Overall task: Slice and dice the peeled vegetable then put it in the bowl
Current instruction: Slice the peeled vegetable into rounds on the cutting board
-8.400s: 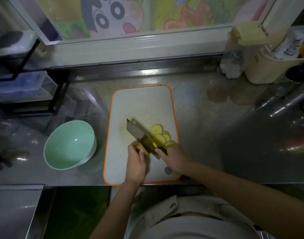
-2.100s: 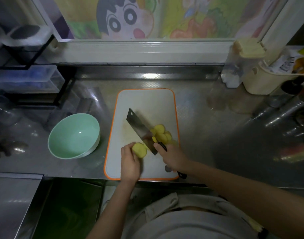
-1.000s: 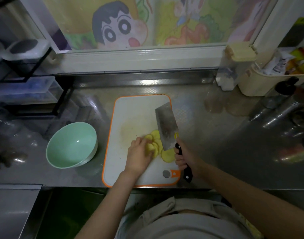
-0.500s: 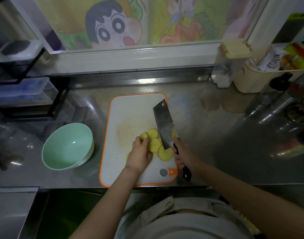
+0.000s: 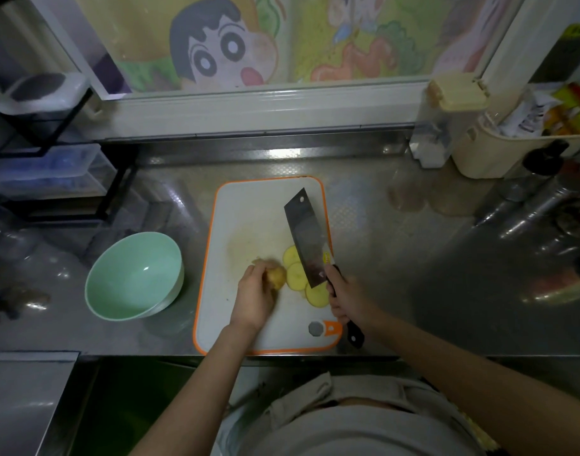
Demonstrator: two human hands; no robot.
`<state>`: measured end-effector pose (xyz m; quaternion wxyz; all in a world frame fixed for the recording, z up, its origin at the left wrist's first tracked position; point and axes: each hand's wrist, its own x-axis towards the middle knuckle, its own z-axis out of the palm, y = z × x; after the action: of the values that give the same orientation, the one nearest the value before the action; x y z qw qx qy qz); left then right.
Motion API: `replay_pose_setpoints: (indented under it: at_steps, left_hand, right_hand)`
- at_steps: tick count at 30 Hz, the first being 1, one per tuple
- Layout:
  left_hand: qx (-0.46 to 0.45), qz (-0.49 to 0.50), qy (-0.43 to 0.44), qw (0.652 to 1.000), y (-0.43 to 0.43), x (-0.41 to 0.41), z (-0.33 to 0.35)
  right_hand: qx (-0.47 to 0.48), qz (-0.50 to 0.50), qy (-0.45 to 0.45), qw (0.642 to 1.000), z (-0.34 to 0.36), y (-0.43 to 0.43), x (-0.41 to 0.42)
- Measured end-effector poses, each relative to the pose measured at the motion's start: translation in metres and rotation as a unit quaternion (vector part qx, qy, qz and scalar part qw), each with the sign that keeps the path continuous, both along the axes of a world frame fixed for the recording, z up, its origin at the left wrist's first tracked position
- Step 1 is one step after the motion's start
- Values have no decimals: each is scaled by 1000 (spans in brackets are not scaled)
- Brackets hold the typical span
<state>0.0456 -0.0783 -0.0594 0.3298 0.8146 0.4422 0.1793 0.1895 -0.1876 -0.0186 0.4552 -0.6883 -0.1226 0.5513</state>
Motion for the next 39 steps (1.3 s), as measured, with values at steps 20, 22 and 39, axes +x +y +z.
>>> replay_pose_setpoints:
  at_steps: [20,22,39]
  left_hand:
    - [-115,79,-79,987,11,19,-2]
    - [-65,33,-21,997,15,11,-6]
    - [14,-45,210,977,3,-23,-12]
  right_hand:
    - [22,42,-54,997,-6,-1,-11]
    - [24,42,-60,997,-9,-2,-9]
    - [26,87,-91,992,-11,2,-19]
